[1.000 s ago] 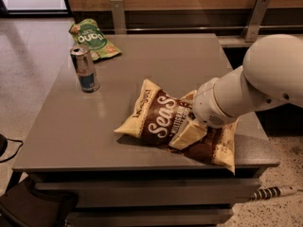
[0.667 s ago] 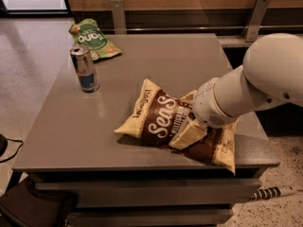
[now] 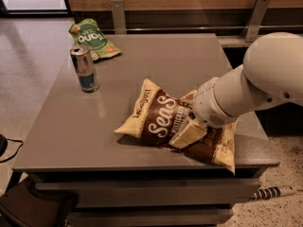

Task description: Move brown chip bag near green rice chip bag

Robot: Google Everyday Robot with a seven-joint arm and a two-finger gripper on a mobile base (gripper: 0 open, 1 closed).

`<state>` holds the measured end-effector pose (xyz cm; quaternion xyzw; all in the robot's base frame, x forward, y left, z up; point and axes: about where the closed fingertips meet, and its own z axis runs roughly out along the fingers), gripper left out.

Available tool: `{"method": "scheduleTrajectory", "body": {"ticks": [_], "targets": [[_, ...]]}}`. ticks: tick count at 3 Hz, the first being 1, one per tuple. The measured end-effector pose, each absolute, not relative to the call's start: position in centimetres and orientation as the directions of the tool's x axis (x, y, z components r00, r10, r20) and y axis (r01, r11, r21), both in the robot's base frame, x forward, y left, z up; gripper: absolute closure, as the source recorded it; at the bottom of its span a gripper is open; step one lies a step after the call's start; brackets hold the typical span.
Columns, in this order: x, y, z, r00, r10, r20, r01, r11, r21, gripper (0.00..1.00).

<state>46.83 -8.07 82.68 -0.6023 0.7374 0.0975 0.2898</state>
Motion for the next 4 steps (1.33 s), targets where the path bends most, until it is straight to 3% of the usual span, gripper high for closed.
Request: {"method": "scheduleTrajectory", "body": {"ticks": [3,4], "targets": [[48.2,-8.6,84.0,-0.106,-0.837,-0.536,-0.938,0.263,-0.224,1.00],[53.7,-11.1,87.5,-0.134,-0.867,-0.481,-0.916,0.294,-0.275,1.00]]}}
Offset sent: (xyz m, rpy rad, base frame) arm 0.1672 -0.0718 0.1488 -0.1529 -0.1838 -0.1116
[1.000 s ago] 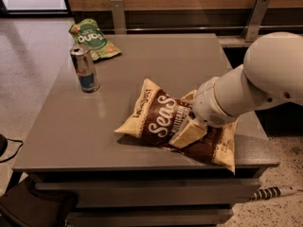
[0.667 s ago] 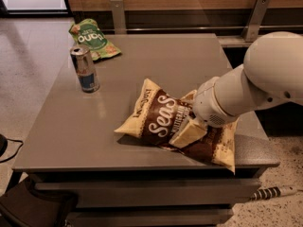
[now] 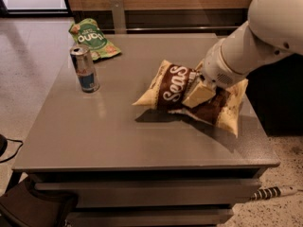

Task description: Move brown chip bag near green rice chip bag

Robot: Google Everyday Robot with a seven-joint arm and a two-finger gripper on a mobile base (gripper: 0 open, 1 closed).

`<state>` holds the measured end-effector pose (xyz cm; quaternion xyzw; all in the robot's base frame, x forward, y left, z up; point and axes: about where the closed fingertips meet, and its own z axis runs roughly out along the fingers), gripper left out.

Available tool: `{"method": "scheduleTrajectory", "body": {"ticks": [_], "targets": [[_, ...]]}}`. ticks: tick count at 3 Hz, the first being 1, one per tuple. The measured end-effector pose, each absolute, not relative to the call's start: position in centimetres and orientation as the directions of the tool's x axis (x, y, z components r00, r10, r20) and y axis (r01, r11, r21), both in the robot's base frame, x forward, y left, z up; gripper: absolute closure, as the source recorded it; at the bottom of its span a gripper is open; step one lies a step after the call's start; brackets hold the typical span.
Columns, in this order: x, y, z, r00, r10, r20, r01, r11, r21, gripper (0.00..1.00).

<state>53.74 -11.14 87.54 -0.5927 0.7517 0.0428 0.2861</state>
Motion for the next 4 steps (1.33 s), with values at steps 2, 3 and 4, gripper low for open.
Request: {"method": "scheduleTrajectory", "body": {"ticks": [2,3,4], "targets": [[65.4,-13.7,95.5,-0.112,-0.896,-0.429,-0.835,0.319,-0.449,1.00],[70.9,-12.6,98.6,-0.046,-0.900,-0.434,-0.791,0.298,-0.535,1.00],[76.4,-10.0,99.4,0.014,-0.904,-0.428,-0.760,0.269,-0.592,1.00]]}}
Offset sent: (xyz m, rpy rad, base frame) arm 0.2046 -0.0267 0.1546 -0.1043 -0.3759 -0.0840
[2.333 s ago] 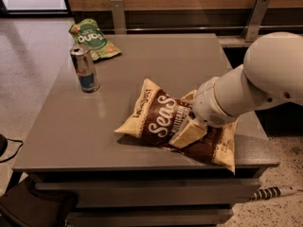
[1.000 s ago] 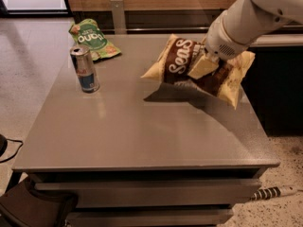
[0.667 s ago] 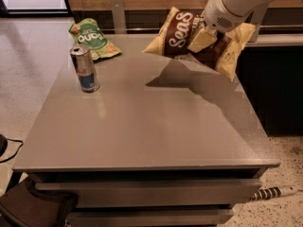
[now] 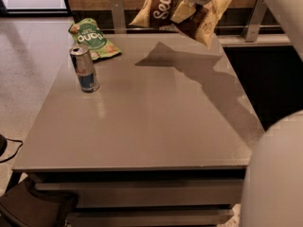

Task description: Move brown chip bag near green rice chip bag

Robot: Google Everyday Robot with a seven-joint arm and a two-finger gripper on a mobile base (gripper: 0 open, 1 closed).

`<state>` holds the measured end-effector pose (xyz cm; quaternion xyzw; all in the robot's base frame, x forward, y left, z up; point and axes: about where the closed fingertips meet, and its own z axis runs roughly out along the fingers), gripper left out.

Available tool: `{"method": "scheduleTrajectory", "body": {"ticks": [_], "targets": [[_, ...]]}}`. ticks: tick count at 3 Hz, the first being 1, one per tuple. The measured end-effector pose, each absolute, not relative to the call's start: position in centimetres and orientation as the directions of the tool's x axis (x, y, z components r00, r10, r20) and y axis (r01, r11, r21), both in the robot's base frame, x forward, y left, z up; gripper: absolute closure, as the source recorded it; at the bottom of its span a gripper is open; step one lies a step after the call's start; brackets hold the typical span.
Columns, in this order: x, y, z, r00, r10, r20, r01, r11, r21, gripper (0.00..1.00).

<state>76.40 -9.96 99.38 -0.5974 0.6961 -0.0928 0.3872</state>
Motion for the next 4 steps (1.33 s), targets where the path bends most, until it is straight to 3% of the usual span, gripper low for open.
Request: {"method": "scheduleTrajectory", "body": {"ticks": [1,3,4], "targets": [[81.6,-6.3,97.5,0.046,-0.908,-0.416,-0.749,0.244,-0.616,1.00],[85.7,-2.7,94.1,0.049,-0.913,-0.406,-0.732,0.244,-0.636,1.00],[85.8,-2.5,93.8,0.050,-0.912,-0.406,-0.734,0.242,-0.635,0.77]]}}
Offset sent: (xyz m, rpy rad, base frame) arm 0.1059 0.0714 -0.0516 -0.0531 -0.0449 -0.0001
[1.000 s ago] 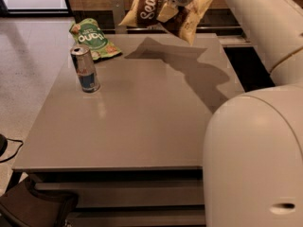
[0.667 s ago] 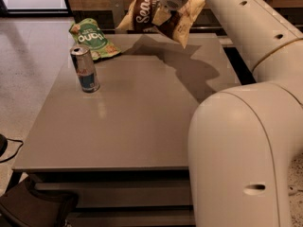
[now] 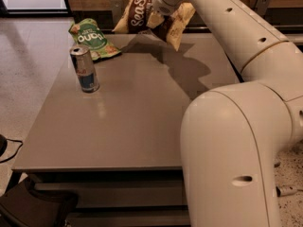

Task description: Move brown chip bag near green rice chip bag

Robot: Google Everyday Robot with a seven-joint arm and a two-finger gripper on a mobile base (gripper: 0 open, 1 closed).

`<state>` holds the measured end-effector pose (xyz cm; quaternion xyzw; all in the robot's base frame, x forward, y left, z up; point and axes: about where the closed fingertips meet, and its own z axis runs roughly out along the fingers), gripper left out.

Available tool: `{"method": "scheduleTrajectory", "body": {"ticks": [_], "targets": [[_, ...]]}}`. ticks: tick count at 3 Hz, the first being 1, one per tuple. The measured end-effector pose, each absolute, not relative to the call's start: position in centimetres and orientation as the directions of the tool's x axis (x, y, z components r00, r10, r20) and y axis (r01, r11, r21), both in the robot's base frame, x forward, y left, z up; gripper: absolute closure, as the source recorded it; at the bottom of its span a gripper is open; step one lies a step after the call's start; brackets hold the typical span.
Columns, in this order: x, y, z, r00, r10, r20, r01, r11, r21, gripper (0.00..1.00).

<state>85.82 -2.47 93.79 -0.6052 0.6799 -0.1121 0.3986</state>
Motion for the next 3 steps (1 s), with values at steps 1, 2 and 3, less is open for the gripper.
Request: {"method": "scheduleTrajectory", "body": {"ticks": [1,2,3], "targets": [[85.90,-2.19,93.34,0.051,-0.913,-0.405,-0.738,0.239,-0.631,0.46],[85.97,-1.96,92.90,0.051,-0.913,-0.404,-0.742,0.236,-0.627,0.15],[86.02,-1.83,92.61,0.051,-0.913,-0.404,-0.745,0.234,-0.625,0.00]]}}
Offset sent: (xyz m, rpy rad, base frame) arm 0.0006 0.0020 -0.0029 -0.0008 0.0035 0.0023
